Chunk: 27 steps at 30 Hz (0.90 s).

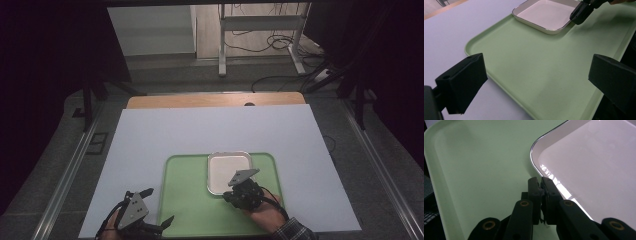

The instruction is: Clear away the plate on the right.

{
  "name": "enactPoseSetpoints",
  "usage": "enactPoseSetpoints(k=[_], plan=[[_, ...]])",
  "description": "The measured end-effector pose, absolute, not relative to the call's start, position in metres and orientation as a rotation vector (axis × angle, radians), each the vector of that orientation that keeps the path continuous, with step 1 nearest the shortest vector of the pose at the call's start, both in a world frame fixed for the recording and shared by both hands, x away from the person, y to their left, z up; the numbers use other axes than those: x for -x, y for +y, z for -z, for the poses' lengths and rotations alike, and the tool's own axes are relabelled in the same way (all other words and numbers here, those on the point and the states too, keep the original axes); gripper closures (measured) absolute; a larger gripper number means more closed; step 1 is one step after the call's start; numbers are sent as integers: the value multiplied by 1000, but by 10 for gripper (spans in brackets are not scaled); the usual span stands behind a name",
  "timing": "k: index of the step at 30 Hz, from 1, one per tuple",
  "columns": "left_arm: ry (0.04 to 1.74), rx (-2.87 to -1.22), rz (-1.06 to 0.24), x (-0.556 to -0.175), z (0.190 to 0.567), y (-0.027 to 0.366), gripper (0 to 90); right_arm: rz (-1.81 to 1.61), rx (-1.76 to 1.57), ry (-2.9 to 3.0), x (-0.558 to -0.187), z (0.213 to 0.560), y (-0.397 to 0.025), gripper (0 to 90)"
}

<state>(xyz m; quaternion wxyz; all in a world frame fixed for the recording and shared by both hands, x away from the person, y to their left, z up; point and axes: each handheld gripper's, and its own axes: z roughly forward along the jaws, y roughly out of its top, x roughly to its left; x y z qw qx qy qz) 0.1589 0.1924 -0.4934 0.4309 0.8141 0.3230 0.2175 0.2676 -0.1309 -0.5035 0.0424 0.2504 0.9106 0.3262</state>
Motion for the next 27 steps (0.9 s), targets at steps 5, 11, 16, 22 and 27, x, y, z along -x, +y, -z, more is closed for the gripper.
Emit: enactPoseSetpoints(k=[5, 11, 16, 22, 27], plan=[[805, -2031, -543, -159, 493, 192, 16, -1005, -779, 2777, -267, 502, -133, 810], [805, -2030, -543, -159, 493, 193, 16, -1012, -786, 2757, -268, 499, -136, 766], [805, -2030, -543, -159, 493, 192, 16, -1022, -799, 2740, -268, 496, -139, 731], [804, -2031, -543, -159, 493, 192, 16, -1029, -817, 2715, -270, 492, -144, 681], [803, -2031, -544, -159, 493, 192, 16, -1037, -826, 2699, -270, 489, -148, 647]])
